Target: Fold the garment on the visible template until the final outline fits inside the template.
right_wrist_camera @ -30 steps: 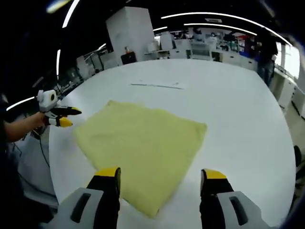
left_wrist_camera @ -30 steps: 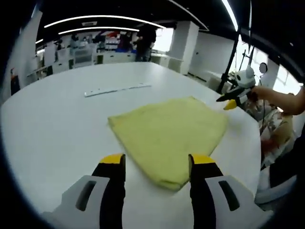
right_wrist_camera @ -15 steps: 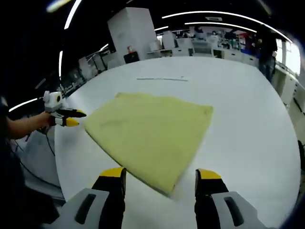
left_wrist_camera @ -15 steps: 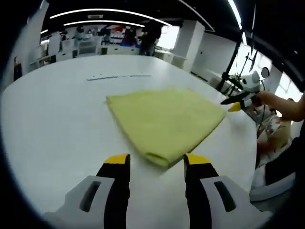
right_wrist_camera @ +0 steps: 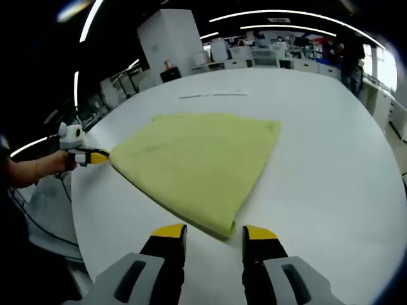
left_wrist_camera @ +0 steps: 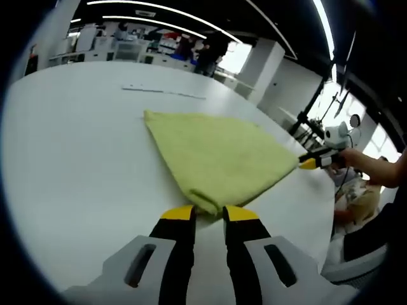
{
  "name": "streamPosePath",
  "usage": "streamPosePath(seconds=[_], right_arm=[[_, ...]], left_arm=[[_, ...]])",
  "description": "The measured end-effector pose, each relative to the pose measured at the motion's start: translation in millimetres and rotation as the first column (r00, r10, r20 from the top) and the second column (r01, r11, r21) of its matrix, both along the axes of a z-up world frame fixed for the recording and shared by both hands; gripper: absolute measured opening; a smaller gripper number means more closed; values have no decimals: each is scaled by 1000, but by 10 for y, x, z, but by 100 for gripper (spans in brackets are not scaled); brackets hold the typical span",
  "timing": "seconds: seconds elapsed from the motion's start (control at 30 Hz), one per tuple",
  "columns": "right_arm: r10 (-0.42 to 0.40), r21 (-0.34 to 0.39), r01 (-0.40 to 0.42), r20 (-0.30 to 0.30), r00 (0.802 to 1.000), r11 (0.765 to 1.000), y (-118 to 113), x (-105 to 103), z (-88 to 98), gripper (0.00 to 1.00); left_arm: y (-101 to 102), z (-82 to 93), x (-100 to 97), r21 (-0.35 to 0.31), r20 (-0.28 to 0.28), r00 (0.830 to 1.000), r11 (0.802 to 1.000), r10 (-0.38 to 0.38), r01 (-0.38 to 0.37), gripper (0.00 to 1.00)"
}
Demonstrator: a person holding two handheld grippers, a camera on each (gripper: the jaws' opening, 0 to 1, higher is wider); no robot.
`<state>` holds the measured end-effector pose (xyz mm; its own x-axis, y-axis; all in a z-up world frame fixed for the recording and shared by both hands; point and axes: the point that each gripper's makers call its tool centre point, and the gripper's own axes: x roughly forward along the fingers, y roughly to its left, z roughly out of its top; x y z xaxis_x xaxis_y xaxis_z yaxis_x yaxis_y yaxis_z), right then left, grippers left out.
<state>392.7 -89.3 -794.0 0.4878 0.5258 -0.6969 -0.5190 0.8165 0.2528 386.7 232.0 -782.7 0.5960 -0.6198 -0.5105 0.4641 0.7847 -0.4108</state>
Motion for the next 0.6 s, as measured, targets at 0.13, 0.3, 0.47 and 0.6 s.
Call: streamPosePath(seconds=[0.13,0.3,0.47,0.6], right_arm=[[-5,4,5,10,1000,1000,1,14,5,24],[-14,12,14,27,1000,1000,-4,50,38,16],[-12,11,12,31,999,1000,-6,64,34,8],[-22,17,22,22,1000,1000,-11,65,31,0]], left_arm=[[-17,-31,5,-4,-4,1000,1000,2,-2,13],[-54,-21,-10,-20,-2,1000,1000,-4,4,8],[-31,-30,-14,-3,6,1000,1000,-13,13,1],[-18,-20,-22,-1,12,1000,1000,-18,18,0]])
